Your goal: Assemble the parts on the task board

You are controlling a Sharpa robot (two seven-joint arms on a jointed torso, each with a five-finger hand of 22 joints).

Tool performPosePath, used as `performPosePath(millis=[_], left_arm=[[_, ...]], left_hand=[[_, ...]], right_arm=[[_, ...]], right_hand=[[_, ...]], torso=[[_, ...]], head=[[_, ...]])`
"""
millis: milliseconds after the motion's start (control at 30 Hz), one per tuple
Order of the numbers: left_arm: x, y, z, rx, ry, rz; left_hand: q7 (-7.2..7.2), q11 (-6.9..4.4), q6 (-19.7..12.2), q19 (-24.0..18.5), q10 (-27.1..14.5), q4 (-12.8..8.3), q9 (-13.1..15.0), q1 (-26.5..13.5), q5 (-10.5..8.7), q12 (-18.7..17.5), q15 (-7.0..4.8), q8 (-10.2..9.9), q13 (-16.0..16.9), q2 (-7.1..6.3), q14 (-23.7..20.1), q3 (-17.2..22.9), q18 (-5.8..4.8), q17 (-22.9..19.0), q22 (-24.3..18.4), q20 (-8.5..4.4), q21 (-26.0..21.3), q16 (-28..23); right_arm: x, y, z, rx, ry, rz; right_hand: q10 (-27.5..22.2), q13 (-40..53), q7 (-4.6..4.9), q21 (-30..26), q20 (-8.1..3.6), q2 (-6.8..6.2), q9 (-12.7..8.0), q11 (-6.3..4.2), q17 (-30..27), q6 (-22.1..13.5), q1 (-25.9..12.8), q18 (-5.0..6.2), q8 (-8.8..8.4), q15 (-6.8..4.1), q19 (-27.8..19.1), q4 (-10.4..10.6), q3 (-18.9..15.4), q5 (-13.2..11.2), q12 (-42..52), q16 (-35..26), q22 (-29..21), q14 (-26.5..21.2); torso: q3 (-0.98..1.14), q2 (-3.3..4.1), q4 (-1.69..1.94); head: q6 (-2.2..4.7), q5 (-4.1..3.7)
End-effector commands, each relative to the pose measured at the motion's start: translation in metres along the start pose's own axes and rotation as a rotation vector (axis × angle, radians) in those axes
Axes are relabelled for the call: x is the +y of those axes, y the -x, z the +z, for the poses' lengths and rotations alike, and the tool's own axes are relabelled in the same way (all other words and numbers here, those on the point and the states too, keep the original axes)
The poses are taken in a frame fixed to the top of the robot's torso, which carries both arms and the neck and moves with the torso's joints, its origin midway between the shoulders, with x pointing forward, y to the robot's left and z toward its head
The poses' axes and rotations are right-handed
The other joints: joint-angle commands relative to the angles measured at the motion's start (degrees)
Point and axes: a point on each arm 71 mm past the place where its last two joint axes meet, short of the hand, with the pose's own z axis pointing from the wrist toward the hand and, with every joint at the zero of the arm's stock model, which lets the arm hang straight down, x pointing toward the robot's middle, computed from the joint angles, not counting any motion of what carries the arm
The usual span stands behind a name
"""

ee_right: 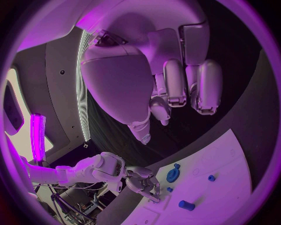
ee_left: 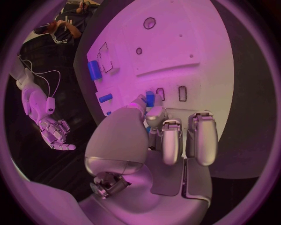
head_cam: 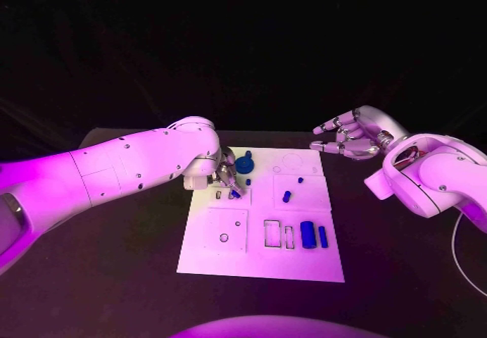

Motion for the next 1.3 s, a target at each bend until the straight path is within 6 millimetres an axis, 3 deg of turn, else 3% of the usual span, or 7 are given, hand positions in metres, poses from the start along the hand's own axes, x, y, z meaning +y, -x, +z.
performPosePath(millis=[33,100,433,633,1300], left_arm=[[0.005,-0.001,-0.002,0.012,0.053,-0.041],[0.008,-0.001,-0.003,0.008,0.052,-0.051],[0.022,0.002,-0.011,-0.042,0.055,-0.110],[0.025,0.003,-0.013,-0.085,0.057,-0.139],[0.024,-0.011,-0.004,-0.103,0.096,-0.002]], left_hand=[[-0.16,0.33,0.12,1.81,0.29,-9.13,0.60,-1.96,0.35,-0.18,0.47,0.22,-0.17,-2.26,6.03,12.54,-0.56,15.07,5.21,0.39,-0.34,0.17],[-0.19,0.34,0.09,1.77,0.40,-9.50,1.06,-3.29,0.33,-0.15,0.37,0.52,-0.17,-3.12,6.03,15.09,-0.56,15.07,5.15,0.46,-0.42,0.17],[-0.33,0.22,0.14,1.87,0.54,-10.04,2.32,-5.98,0.27,-0.22,0.29,1.65,-0.40,-4.02,6.03,19.06,-0.60,15.07,5.43,0.38,-0.34,0.17],[-0.52,0.04,-0.44,1.84,0.26,-10.83,3.96,-7.94,0.26,-0.93,0.13,3.34,-1.52,-4.78,6.03,22.11,-0.58,15.07,5.38,0.22,-0.44,0.17],[-0.60,-0.04,-0.80,1.91,-0.19,-11.18,4.73,-8.80,0.26,-1.85,0.06,4.21,-2.88,-4.95,6.03,23.31,-0.60,15.07,5.51,0.15,-0.40,0.17]], right_arm=[[0.000,-0.002,0.000,0.017,0.000,-0.003],[0.000,-0.003,0.001,0.019,-0.001,-0.002],[-0.003,-0.003,0.003,0.026,-0.001,0.004],[-0.003,-0.004,0.003,0.030,-0.001,0.006],[-0.004,-0.006,0.002,0.043,0.001,0.007]], right_hand=[[-0.05,0.05,0.04,-0.20,-0.36,0.53,-0.07,-0.29,7.52,0.36,-0.06,0.14,-0.09,-0.31,0.06,-0.28,0.02,0.21,-0.10,-0.28,-0.08,4.29],[-0.05,0.05,0.04,-0.20,-0.36,0.53,-0.07,-0.29,7.52,0.36,-0.06,0.14,-0.09,-0.31,0.06,-0.28,0.02,0.21,-0.10,-0.28,-0.08,4.29],[-0.50,-0.53,0.05,-0.86,-0.35,0.44,-0.09,-0.25,6.63,0.44,-0.78,0.37,-0.15,-0.29,-0.51,0.03,-0.52,-0.26,-0.85,-0.94,-1.27,4.05],[-0.56,-0.61,0.05,-1.02,-0.35,0.46,-0.10,-0.24,6.51,0.46,-1.02,0.41,-0.19,-0.28,-0.62,0.14,-0.74,-0.54,-0.91,-1.06,-1.49,4.01],[-0.59,-0.66,0.04,-1.10,-0.34,0.49,-0.11,-0.23,6.23,0.51,-1.35,0.43,-0.21,-0.27,-0.66,0.30,-1.00,-0.79,-0.93,-1.29,-1.59,3.93]], torso=[[0.03,0.01,0.03],[0.04,-0.01,0.06],[0.09,-0.05,0.10],[0.11,-0.02,0.17],[0.06,0.03,0.07]], head=[[-0.14,-0.04],[-0.23,-0.08],[-0.13,0.27],[-0.24,0.36],[-0.57,0.73]])
